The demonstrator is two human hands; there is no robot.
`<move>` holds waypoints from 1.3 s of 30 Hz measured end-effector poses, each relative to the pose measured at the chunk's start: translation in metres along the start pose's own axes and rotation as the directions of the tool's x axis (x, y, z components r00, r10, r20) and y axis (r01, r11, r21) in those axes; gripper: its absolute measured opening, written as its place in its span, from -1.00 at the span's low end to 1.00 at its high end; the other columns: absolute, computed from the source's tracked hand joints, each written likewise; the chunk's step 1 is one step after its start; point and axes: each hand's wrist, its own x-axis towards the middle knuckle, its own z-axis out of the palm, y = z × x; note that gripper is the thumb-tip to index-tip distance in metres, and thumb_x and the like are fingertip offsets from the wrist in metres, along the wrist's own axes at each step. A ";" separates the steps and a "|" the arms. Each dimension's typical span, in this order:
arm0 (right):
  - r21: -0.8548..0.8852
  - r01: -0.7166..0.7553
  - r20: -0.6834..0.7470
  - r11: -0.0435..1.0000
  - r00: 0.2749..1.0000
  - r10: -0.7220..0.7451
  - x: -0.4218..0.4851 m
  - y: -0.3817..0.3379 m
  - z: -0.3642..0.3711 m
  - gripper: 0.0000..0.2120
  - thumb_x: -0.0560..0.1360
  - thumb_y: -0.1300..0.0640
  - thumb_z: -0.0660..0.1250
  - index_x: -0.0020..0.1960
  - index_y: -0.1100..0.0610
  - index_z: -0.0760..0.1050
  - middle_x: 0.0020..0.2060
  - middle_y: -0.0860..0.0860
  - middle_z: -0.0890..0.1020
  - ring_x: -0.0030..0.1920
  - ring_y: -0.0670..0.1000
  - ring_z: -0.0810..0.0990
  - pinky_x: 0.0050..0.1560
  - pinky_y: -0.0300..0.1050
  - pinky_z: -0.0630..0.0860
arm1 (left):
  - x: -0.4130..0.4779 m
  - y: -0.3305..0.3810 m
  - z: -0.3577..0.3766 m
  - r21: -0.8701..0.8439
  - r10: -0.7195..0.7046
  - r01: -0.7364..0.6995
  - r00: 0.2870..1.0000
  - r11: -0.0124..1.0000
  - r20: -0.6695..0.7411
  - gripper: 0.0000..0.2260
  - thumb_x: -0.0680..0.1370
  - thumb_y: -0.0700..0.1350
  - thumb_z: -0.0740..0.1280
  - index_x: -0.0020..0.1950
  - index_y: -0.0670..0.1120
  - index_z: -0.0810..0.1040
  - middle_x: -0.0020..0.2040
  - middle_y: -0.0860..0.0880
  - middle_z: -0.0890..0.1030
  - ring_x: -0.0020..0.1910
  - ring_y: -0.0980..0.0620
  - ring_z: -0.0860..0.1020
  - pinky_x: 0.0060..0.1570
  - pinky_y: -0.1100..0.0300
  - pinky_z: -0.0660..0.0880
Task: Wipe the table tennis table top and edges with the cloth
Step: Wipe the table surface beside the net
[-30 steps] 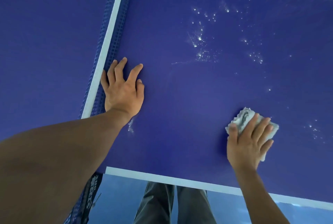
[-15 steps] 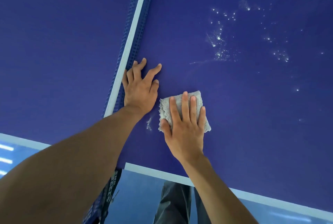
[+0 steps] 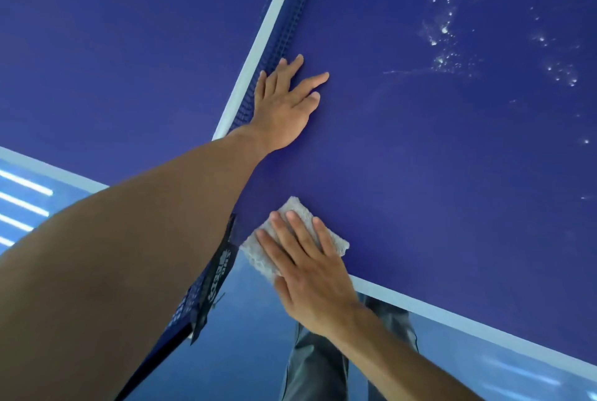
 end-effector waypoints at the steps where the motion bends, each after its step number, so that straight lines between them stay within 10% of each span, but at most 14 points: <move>1: -0.018 0.012 0.005 1.000 1.000 -0.012 -0.017 0.018 -0.001 -0.31 0.63 -0.08 0.08 0.71 0.01 0.01 0.70 0.06 0.00 0.69 0.14 -0.04 0.63 0.28 -0.05 | 0.000 0.000 0.001 0.007 0.001 -0.001 1.000 1.000 -0.006 -0.59 0.74 0.06 0.04 0.58 0.33 0.24 0.70 0.08 -0.05 0.67 0.03 -0.18 0.56 -0.02 -0.38; 6: -0.044 -0.282 0.029 0.958 0.959 0.283 -0.073 0.137 -0.022 -0.41 0.72 -0.17 -0.12 0.68 0.03 0.15 0.66 0.15 0.18 0.67 0.25 0.09 0.54 0.45 0.10 | 0.000 0.000 0.002 0.041 0.002 -0.002 1.000 0.999 -0.006 -0.58 0.73 0.06 0.05 0.60 0.32 0.22 0.70 0.05 -0.06 0.67 0.01 -0.19 0.55 -0.04 -0.39; 14: 0.192 -0.839 -0.112 0.509 0.496 0.861 0.002 0.193 -0.051 -0.34 0.68 -0.14 -0.09 0.70 0.15 0.05 0.67 0.25 0.00 0.67 0.32 -0.04 0.56 0.48 -0.01 | -0.003 -0.003 0.013 0.151 0.031 -0.014 0.993 0.988 -0.116 -0.56 0.71 0.05 0.13 0.60 0.25 0.23 0.70 0.00 0.00 0.67 -0.08 -0.10 0.59 -0.09 -0.31; 21: 0.071 -0.436 -0.116 0.897 0.890 0.441 0.027 0.129 -0.036 -0.41 0.71 -0.16 0.03 0.68 0.04 0.17 0.67 0.17 0.12 0.68 0.22 0.05 0.60 0.37 0.07 | -0.005 0.003 0.018 0.209 0.039 -0.002 0.985 0.978 -0.170 -0.58 0.70 0.09 0.13 0.58 0.18 0.29 0.68 -0.06 0.09 0.66 -0.14 -0.02 0.61 -0.16 -0.23; 32: 0.278 -0.809 -0.081 0.518 0.518 0.852 0.047 0.312 -0.093 -0.36 0.72 -0.15 -0.01 0.71 0.06 -0.05 0.69 0.17 -0.09 0.68 0.23 -0.14 0.62 0.36 -0.12 | 0.012 0.042 0.046 0.132 -0.142 0.220 0.888 0.967 -0.437 -0.68 0.70 0.04 0.10 0.45 0.16 0.40 0.55 -0.15 0.30 0.58 -0.24 0.18 0.59 -0.24 0.01; 39: 0.155 -0.644 -0.067 0.749 0.750 0.658 0.172 0.344 -0.126 -0.38 0.72 -0.13 -0.08 0.72 0.00 -0.14 0.69 0.10 -0.17 0.68 0.18 -0.22 0.63 0.29 -0.22 | 0.017 0.040 0.048 0.129 -0.140 0.223 0.875 0.966 -0.464 -0.66 0.67 0.04 0.06 0.42 0.18 0.42 0.53 -0.12 0.30 0.56 -0.22 0.20 0.58 -0.23 0.02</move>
